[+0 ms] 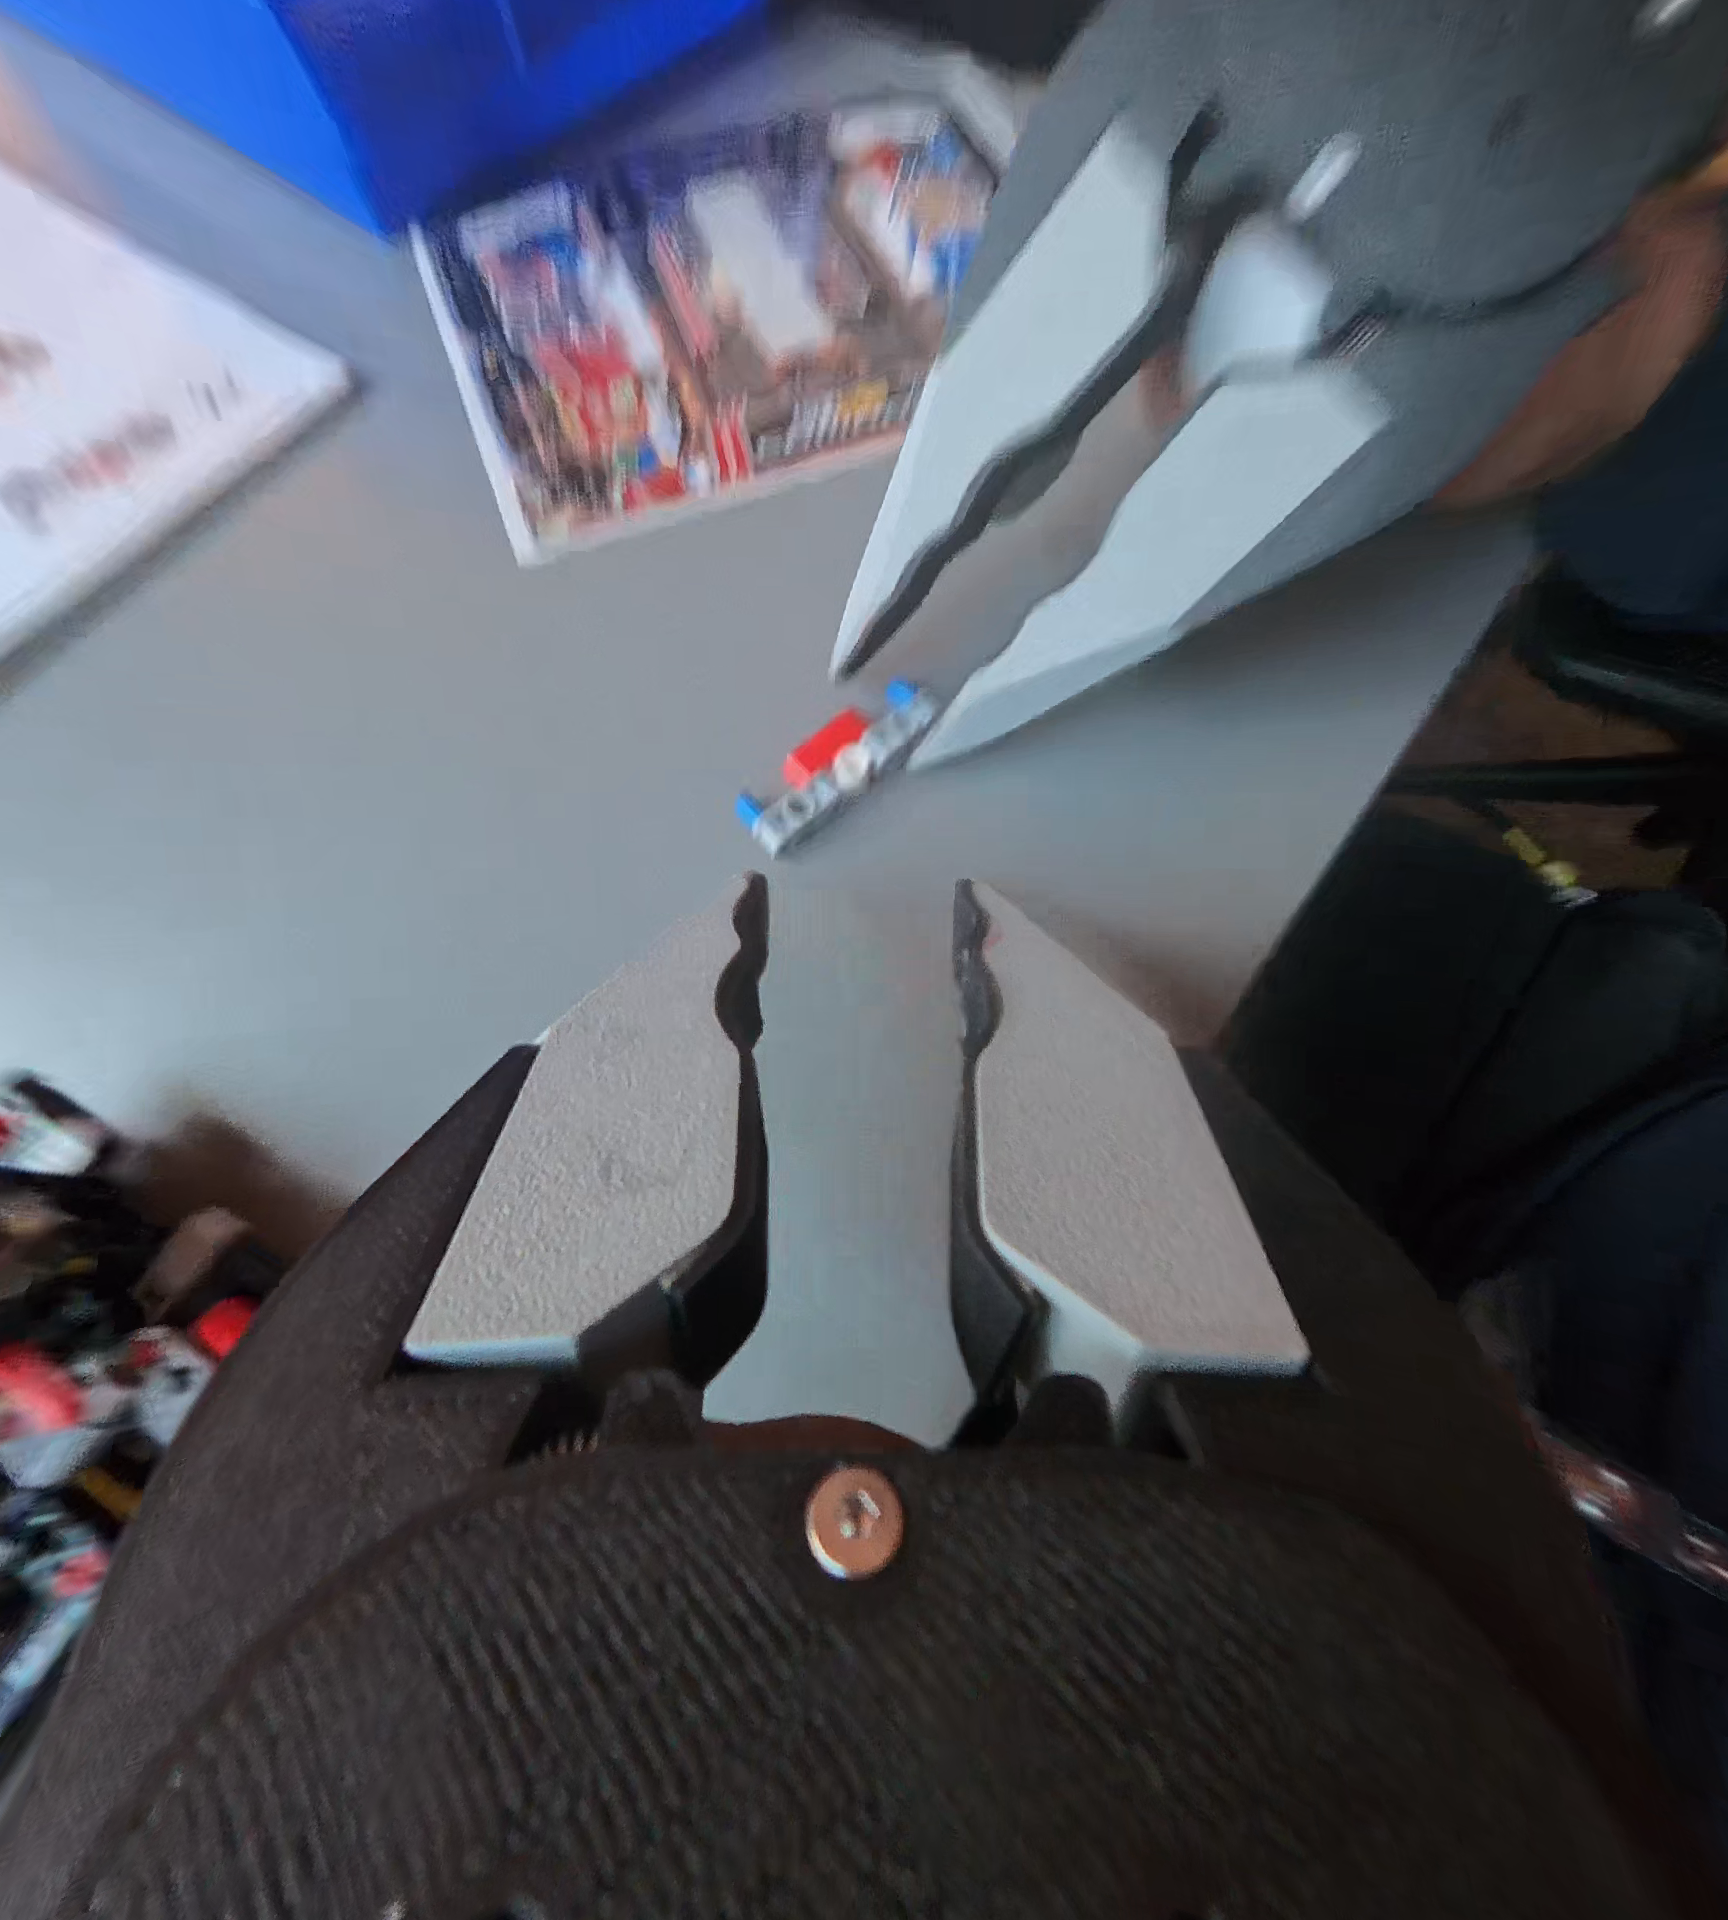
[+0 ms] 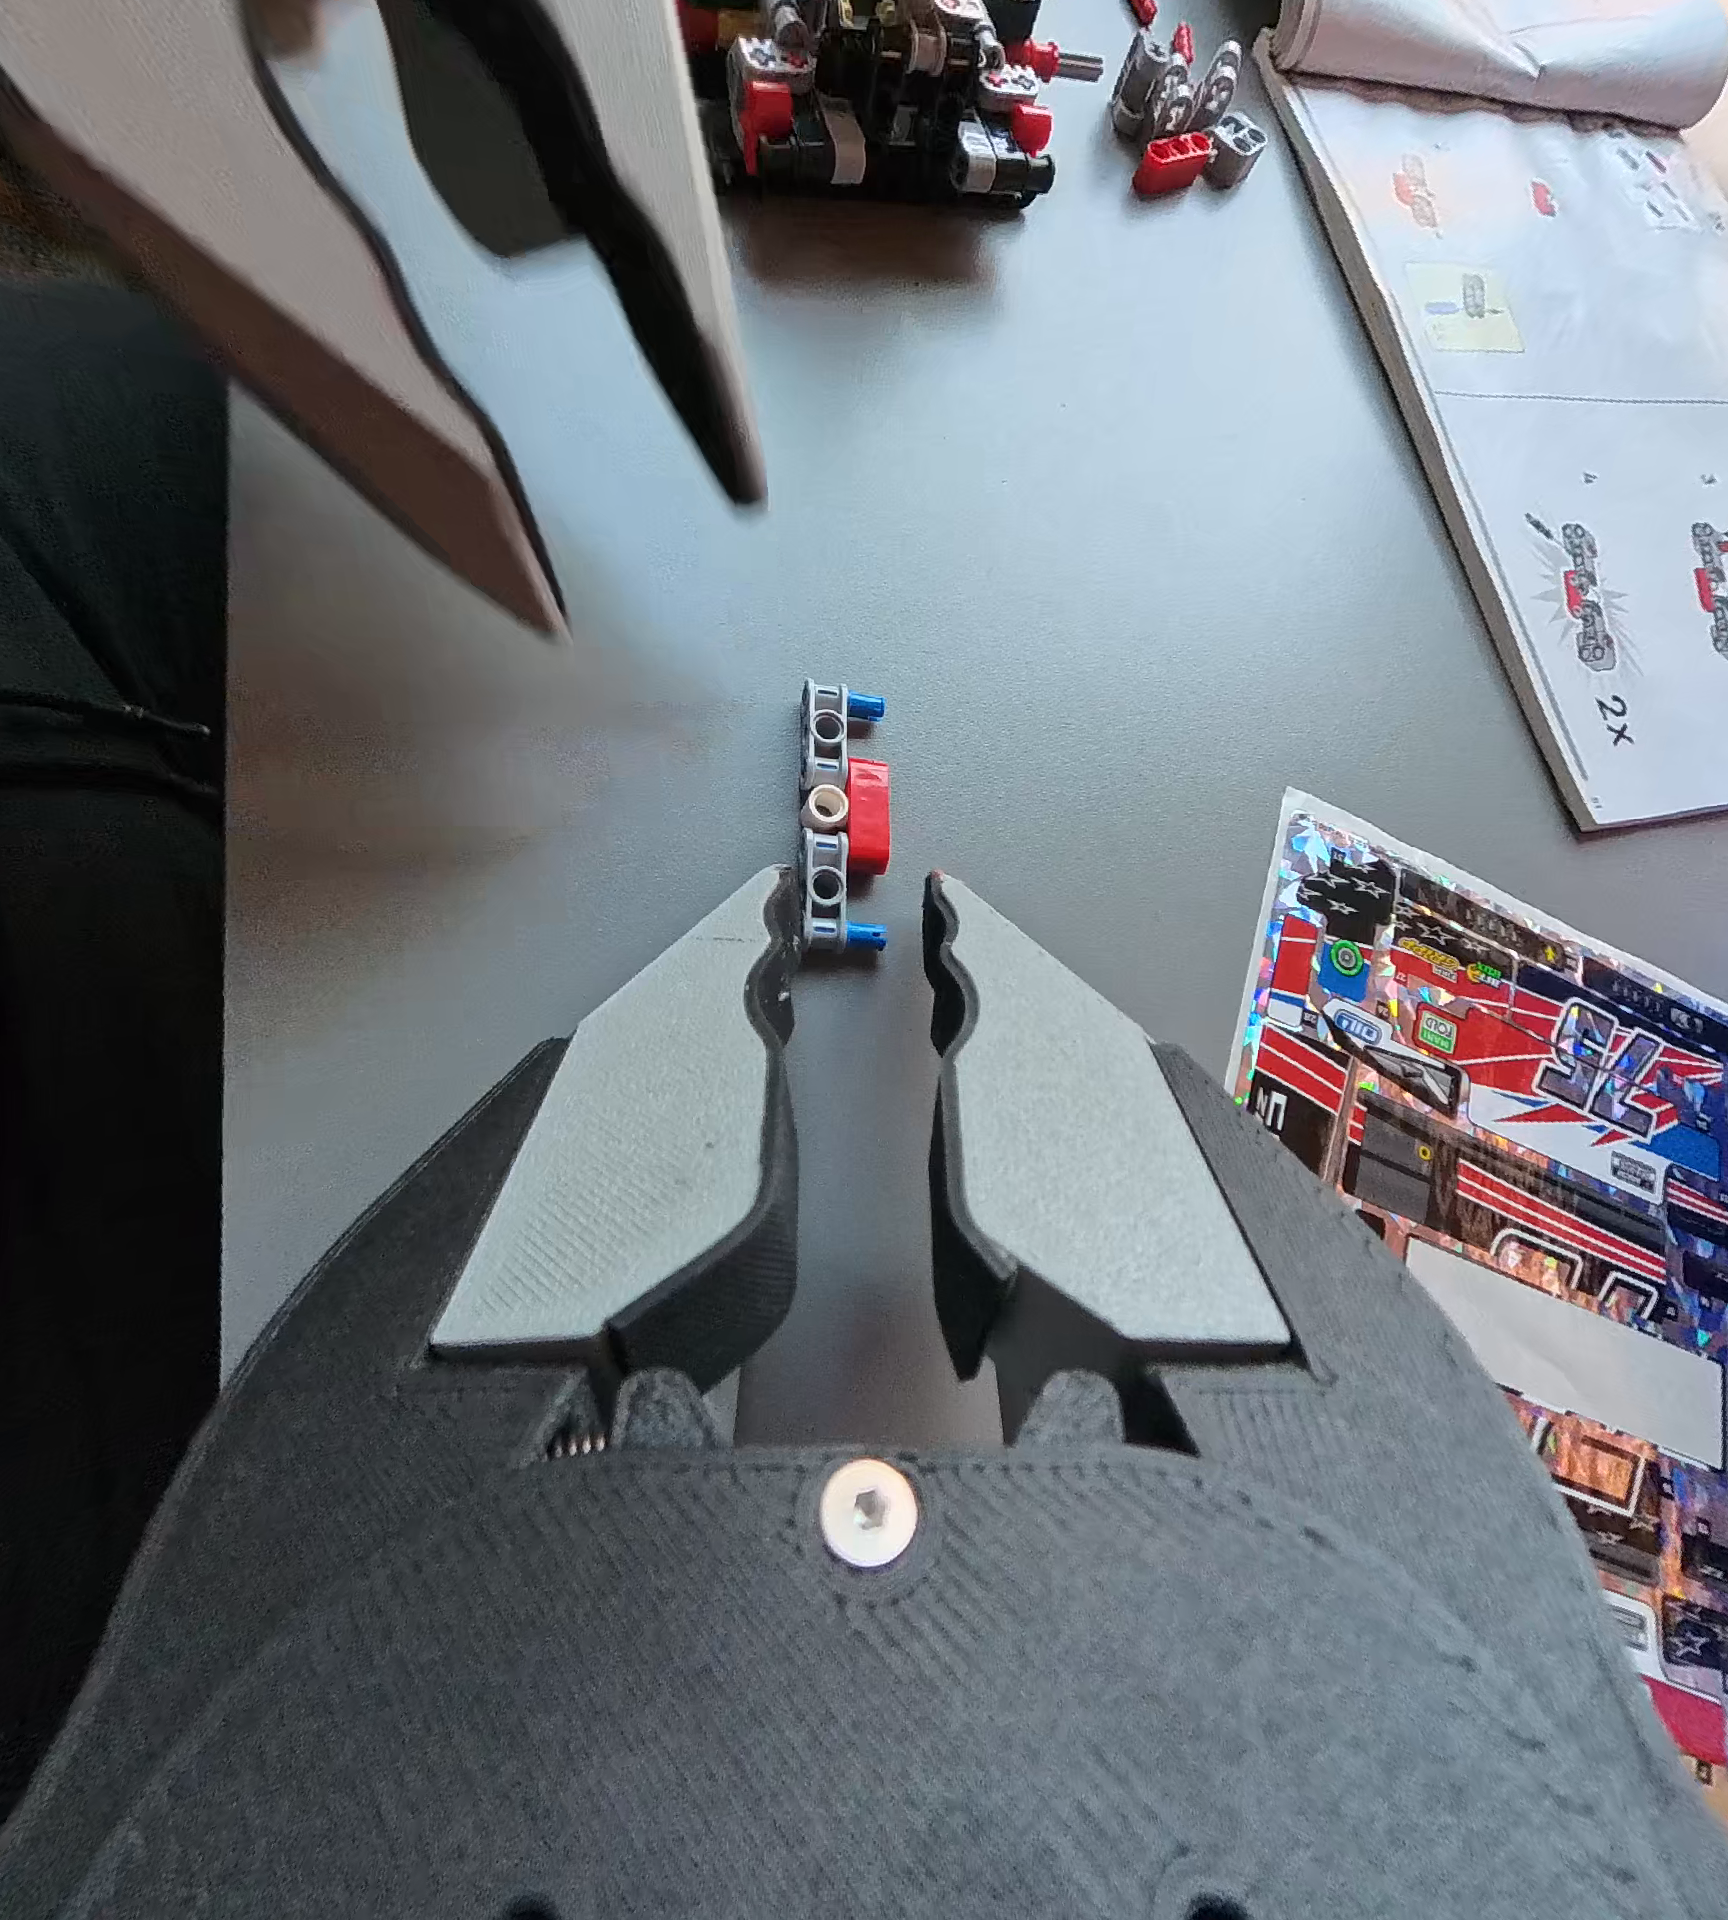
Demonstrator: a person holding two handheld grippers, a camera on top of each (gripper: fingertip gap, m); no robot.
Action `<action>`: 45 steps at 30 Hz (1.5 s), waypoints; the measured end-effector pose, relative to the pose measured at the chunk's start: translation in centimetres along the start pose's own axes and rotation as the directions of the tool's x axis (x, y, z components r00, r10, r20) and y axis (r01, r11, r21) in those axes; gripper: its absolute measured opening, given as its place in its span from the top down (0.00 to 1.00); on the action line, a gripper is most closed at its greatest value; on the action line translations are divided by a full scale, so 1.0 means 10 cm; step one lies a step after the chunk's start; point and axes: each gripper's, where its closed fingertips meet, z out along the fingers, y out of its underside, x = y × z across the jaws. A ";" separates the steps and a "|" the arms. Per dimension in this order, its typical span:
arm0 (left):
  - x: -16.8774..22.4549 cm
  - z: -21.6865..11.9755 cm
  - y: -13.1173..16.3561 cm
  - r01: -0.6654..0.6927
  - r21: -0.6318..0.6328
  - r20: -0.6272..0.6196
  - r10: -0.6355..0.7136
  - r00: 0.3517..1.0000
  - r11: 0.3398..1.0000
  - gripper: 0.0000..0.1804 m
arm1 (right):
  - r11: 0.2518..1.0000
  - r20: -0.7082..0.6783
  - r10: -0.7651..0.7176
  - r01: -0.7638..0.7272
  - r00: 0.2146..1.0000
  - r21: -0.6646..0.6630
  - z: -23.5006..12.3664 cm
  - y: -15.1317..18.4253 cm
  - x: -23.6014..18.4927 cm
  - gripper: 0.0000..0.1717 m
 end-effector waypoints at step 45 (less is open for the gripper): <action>-1.72 -0.48 -0.15 -0.517 -0.482 -0.240 0.461 0.854 0.707 0.97 | 1.000 0.021 0.005 -0.005 1.000 0.010 -0.02 -0.01 -0.02 0.88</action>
